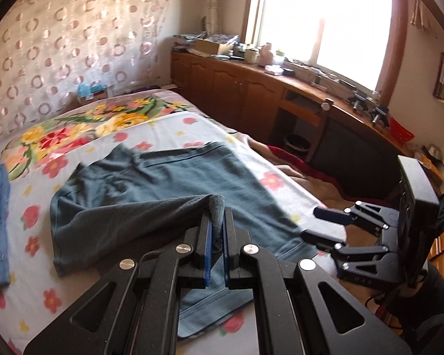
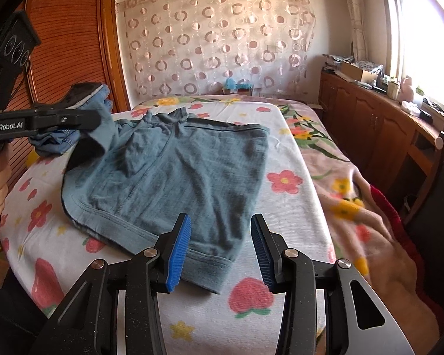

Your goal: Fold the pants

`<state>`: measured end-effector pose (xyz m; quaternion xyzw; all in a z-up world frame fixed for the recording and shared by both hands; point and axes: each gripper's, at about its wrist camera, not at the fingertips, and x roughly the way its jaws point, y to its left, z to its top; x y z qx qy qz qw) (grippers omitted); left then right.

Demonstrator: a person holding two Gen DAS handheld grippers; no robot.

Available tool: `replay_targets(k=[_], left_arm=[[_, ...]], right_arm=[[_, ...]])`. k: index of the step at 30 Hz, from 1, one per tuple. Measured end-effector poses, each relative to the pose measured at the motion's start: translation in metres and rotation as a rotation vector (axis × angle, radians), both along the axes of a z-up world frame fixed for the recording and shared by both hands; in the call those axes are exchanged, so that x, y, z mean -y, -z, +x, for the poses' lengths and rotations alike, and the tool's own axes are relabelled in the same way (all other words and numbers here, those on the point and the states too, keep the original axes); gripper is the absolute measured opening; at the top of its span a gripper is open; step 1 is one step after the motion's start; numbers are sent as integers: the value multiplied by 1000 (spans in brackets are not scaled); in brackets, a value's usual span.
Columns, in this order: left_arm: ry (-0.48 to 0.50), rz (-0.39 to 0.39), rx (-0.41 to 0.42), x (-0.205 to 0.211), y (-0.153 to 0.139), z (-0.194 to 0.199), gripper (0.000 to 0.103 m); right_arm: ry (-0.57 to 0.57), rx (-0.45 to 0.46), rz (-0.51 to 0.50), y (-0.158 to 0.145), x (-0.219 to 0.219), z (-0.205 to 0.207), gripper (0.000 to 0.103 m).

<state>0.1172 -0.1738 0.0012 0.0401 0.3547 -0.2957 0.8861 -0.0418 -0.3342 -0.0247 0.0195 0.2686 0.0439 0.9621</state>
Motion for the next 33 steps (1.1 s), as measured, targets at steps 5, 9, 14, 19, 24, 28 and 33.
replay_targets(k=[5,9,14,19,24,28,33], left_arm=[[11,-4,-10,8,1,1,7],[-18,29,-5,4,5,1,28],[-59,35,3,-24,11,-7,48],[-119,56,-9,-52,30,-8,48],[-162,61,-64,-71,56,-1,48],[-176,47,-79,-80,67,-2,48],[-168,31,-95,-86,77,-6,48]], right_arm=[[10,0,7,2,0,-4,44],[16,-4,8,4,0,-2,44],[14,-5,21,5,2,2,44],[-15,-13,71,3,1,15,44],[-51,-15,62,-3,-7,33,41],[-76,-10,42,-8,-15,52,41],[-91,-30,56,-5,-22,76,41]])
